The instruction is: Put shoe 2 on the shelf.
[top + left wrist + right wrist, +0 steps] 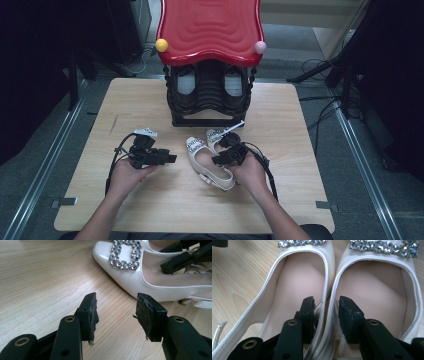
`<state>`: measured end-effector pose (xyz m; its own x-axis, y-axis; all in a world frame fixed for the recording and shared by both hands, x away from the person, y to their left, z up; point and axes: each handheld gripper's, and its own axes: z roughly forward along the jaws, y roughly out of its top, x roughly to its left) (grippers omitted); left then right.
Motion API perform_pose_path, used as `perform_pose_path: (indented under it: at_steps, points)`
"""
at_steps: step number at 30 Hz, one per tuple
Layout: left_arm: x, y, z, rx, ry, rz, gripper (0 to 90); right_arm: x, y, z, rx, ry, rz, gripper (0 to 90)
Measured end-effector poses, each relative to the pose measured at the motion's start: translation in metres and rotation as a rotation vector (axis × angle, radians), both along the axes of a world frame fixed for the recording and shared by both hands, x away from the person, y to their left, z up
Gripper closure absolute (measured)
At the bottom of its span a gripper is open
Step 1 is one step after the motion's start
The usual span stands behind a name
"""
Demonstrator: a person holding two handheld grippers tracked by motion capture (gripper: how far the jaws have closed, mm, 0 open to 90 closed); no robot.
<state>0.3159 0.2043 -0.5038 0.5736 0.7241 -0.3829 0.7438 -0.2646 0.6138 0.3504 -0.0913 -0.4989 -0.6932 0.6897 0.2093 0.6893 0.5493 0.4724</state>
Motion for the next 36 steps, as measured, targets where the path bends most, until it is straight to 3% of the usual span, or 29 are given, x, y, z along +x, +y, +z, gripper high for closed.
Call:
perform_pose_path:
  at_steps: [5, 8, 12, 15, 26, 32, 36]
  points:
    - [0.0, 0.001, 0.0, 0.001, -0.002, 0.006, 51.2, 0.002, 0.0, 0.0, -0.005, 0.018, 0.002, 67.3]
    - [0.0, 0.003, 0.001, -0.005, -0.006, 0.011, 51.1, 0.004, -0.003, 0.005, -0.023, 0.053, 0.011, 67.8]
    - [0.001, 0.003, 0.0, -0.003, 0.001, 0.017, 51.0, 0.004, -0.002, 0.005, -0.033, 0.056, 0.027, 72.7]
    - [0.0, 0.003, 0.001, -0.01, -0.005, 0.018, 51.0, 0.008, -0.004, 0.005, -0.012, 0.075, 0.034, 78.0]
    - [0.002, 0.009, 0.002, -0.008, -0.015, 0.032, 50.9, 0.019, 0.01, 0.014, -0.118, 0.131, 0.069, 85.1]
    - [0.004, 0.017, 0.002, 0.011, -0.027, 0.053, 50.9, 0.022, 0.006, 0.022, -0.109, 0.126, 0.085, 85.6]
    - [0.005, 0.02, 0.002, 0.008, -0.032, 0.064, 50.9, 0.025, 0.002, 0.036, -0.091, 0.118, 0.136, 85.6]
